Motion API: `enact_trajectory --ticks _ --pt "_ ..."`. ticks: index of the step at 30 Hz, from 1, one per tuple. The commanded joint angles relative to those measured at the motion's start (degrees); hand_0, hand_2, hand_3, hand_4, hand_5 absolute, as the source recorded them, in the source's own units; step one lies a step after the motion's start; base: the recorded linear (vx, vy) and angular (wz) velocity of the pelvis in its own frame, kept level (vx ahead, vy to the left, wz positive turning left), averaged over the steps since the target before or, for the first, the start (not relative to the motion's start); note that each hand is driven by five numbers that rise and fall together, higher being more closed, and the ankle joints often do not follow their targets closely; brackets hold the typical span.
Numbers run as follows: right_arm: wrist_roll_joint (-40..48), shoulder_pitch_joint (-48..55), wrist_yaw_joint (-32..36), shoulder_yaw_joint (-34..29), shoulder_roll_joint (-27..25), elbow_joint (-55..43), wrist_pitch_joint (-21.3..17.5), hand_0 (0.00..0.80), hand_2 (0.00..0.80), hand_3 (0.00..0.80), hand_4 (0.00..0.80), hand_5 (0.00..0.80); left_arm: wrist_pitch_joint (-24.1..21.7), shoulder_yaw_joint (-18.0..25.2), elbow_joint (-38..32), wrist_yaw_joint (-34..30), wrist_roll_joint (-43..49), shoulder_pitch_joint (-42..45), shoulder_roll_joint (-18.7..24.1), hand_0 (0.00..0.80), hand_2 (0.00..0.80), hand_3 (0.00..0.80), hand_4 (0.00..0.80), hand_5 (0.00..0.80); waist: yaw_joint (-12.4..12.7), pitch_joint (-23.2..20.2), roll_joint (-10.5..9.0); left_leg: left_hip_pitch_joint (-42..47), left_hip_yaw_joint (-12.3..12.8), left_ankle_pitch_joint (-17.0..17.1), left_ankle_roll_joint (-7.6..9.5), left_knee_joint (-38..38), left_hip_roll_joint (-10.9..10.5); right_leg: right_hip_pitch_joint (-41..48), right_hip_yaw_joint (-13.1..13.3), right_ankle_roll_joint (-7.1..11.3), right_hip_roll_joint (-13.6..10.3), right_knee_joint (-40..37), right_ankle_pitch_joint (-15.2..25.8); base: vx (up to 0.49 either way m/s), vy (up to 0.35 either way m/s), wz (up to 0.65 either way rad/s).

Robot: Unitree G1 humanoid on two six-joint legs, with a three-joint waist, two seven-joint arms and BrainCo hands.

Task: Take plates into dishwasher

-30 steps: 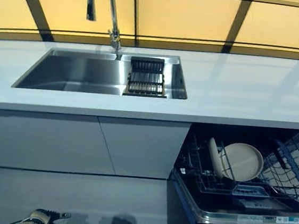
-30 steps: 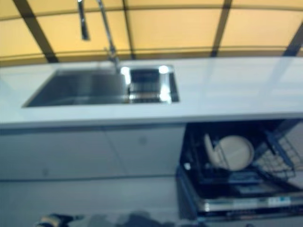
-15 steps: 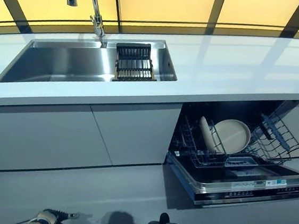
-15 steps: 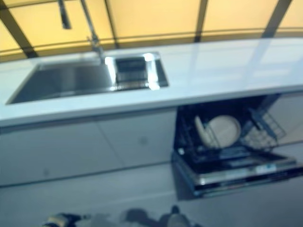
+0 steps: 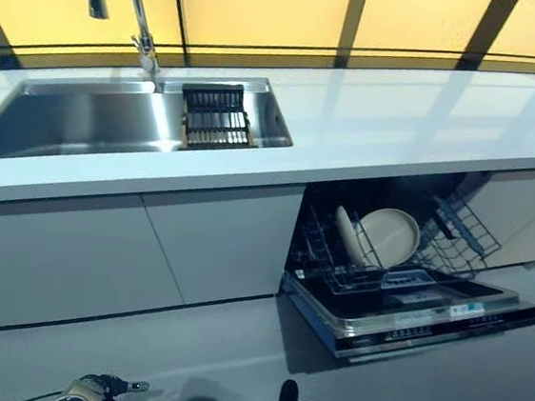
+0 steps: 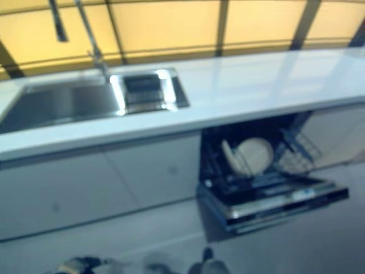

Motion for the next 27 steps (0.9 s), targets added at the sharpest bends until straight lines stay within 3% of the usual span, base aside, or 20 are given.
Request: enact_trajectory --ticks 1,2,4,5,7,8,9,10,13,18,23,27 --pt "-0.6 -1.6 -0.9 2.6 0.1 0.0 -1.4 0.0 0.0 0.0 0.0 0.0 2.9 -0.5 2.6 -0.3 1.7 0.0 0.5 0.0 0.0 0.0 0.0 0.0 3.1 -0.7 0.5 -4.8 -3.8 -1.3 4.75 4.9 -3.6 4.9 6.1 0.47 -6.5 -2.8 2.7 -0.097 -0.291 0.07" --pt "-1.3 -2.1 -1.2 2.6 0.5 0.0 -1.1 0.0 0.0 0.0 0.0 0.0 2.9 0.6 3.2 0.1 0.9 0.9 0.3 0.0 0.0 0.0 0.0 0.0 3.7 -0.9 -0.34 -4.5 -2.9 -2.8 4.08 6.7 -3.5 5.0 3.7 1.4 -9.0 -5.6 5.5 -0.044 -0.319 -0.01" --pt "-1.0 -3.2 -0.9 2.8 1.3 -0.1 -1.3 0.0 0.0 0.0 0.0 0.0 2.2 2.5 3.3 1.4 1.2 1.9 0.8 0.0 0.0 0.0 0.0 0.0 4.7 -0.6 -1.14 -3.4 -0.3 -6.8 3.43 10.4 -1.3 3.9 1.3 4.08 -14.5 -6.3 9.5 -0.021 -0.341 -0.44" --pt "2.0 -3.6 -2.1 2.9 1.6 -0.9 -2.5 0.0 0.0 0.0 0.0 0.0 1.6 2.7 3.0 1.6 0.5 1.7 1.5 0.0 0.0 0.0 0.0 0.0 4.5 0.4 -1.79 -3.9 0.4 -7.6 3.94 12.7 -0.8 2.3 1.5 3.76 -14.3 -5.0 9.4 -0.093 -0.281 -0.86" --pt "5.1 -3.6 -2.0 2.1 2.1 -2.3 -5.6 0.0 0.0 0.0 0.0 0.0 2.4 3.2 2.2 2.3 -0.8 1.0 1.4 0.0 0.0 0.0 0.0 0.0 5.1 1.2 -1.83 -5.7 0.7 -10.3 4.08 18.2 0.6 2.7 -0.7 3.59 -13.8 -2.2 3.4 -0.058 -0.169 -0.57" --pt "6.3 -4.2 -2.3 1.5 1.9 -2.8 -6.1 0.0 0.0 0.0 0.0 0.0 2.4 3.6 1.6 2.9 -3.6 0.8 1.1 0.0 0.0 0.0 0.0 0.0 4.9 1.9 -1.97 -6.4 -0.3 -10.3 4.34 19.6 0.2 1.4 1.5 3.1 -13.7 0.6 5.3 0.06 -0.077 -0.12" --pt "6.8 -4.1 -2.6 0.6 2.2 -2.8 -6.2 0.0 0.0 0.0 0.0 0.0 1.7 3.8 0.9 2.6 -4.7 0.6 0.8 0.0 0.0 0.0 0.0 0.0 4.4 1.9 -1.42 -5.8 0.4 -11.1 4.19 19.8 1.0 0.7 2.2 3.84 -13.4 2.4 4.1 -0.05 -0.094 -0.02" --pt "7.7 -3.9 -2.2 -0.1 2.2 -2.7 -6.8 0.0 0.0 0.0 0.0 0.0 1.4 4.0 0.1 1.1 -4.0 -0.2 0.6 0.0 0.0 0.0 0.0 0.0 4.5 2.1 -1.39 -6.3 1.9 -9.9 4.14 20.1 1.7 0.6 1.1 3.08 -13.8 2.3 3.3 -0.023 -0.09 -0.06" --pt "10.5 -3.0 0.8 -1.9 2.7 -2.3 -9.3 0.0 0.0 0.0 0.0 0.0 0.2 2.2 -0.6 1.8 -5.3 -1.7 -0.7 0.0 0.0 0.0 0.0 0.0 4.6 2.2 -0.96 -7.4 0.2 -8.6 3.62 19.7 1.6 2.1 1.1 3.44 -13.9 0.9 3.4 -0.025 -0.085 0.09" --pt "20.6 -1.0 1.8 -3.9 3.8 -2.6 -8.2 0.0 0.0 0.0 0.0 0.0 -0.3 1.2 -0.5 1.2 -1.8 -0.8 -0.8 0.0 0.0 0.0 0.0 0.0 3.6 1.3 0.04 -6.2 -2.0 -6.7 3.51 16.7 0.6 2.9 3.1 3.02 -12.1 2.0 0.8 0.062 -0.02 0.13" --pt "27.8 -0.7 0.5 -6.9 3.1 -2.1 -8.0 0.0 0.0 0.0 0.0 0.0 0.8 2.3 0.6 2.8 -0.7 0.5 -1.0 0.0 0.0 0.0 0.0 0.0 2.7 2.7 1.16 -7.0 -2.2 -9.6 4.28 21.6 0.5 0.2 4.2 2.2 -13.0 9.7 -3.0 0.064 0.0 0.15" --pt "35.1 -1.0 1.4 -9.7 1.8 -2.4 -7.9 0.0 0.0 0.0 0.0 0.0 0.2 1.9 0.5 2.7 -2.4 1.0 -2.8 0.0 0.0 0.0 0.0 0.0 2.3 3.8 3.77 -9.7 -2.0 -11.1 4.41 25.9 0.3 -1.0 4.9 1.22 -13.7 14.7 -7.5 0.005 0.097 0.14"
